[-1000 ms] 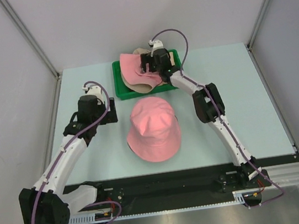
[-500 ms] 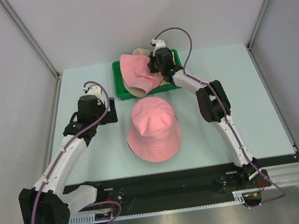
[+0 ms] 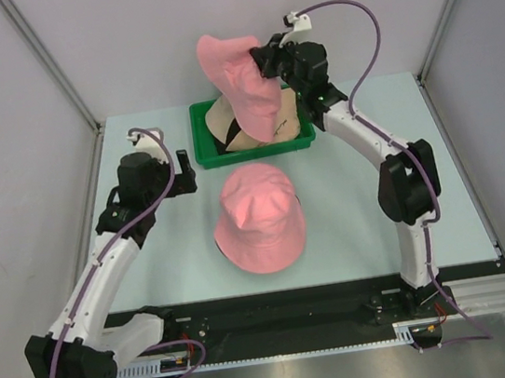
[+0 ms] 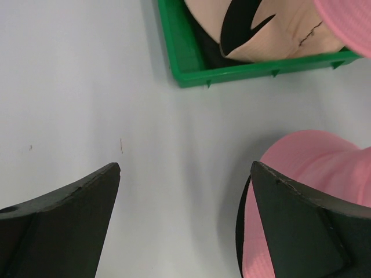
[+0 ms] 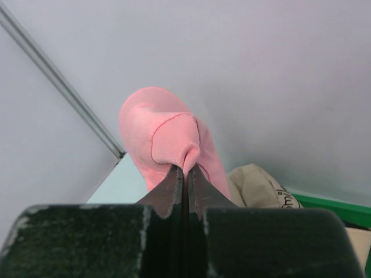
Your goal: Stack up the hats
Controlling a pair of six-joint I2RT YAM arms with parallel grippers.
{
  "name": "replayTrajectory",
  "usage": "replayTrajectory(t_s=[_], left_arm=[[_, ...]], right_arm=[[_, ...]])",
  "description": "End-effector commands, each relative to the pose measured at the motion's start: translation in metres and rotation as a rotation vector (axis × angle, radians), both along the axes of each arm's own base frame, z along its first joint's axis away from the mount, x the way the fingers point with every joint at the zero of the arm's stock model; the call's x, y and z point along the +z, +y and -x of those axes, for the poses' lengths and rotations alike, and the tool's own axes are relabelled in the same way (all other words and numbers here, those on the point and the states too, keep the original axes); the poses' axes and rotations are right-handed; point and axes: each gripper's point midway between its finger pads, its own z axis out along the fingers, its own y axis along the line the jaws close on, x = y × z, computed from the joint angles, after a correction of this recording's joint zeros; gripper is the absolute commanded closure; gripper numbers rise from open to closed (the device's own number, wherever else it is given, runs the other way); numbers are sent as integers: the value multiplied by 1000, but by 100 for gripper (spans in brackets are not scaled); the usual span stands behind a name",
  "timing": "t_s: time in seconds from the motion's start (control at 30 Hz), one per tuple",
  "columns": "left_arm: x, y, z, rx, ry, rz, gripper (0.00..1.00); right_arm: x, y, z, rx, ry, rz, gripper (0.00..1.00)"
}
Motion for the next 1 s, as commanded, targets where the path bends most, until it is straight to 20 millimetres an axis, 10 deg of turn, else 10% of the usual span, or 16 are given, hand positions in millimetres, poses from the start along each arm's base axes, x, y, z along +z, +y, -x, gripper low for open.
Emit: replayTrajectory(t_s=[0.0, 0.23, 0.47, 0.97], left_arm=[[57, -20, -1, -84, -156, 108, 0], [107, -51, 12, -243, -288, 256, 0], [143, -94, 36, -452, -343, 501, 0], [200, -157, 85, -730, -496, 726, 0]], right_arm=[[42, -5, 33, 59, -77, -68, 100], [112, -34, 99, 68, -177, -74, 100], [135, -57, 162, 93, -154, -81, 100], [107, -73, 274, 276, -26, -202, 100]])
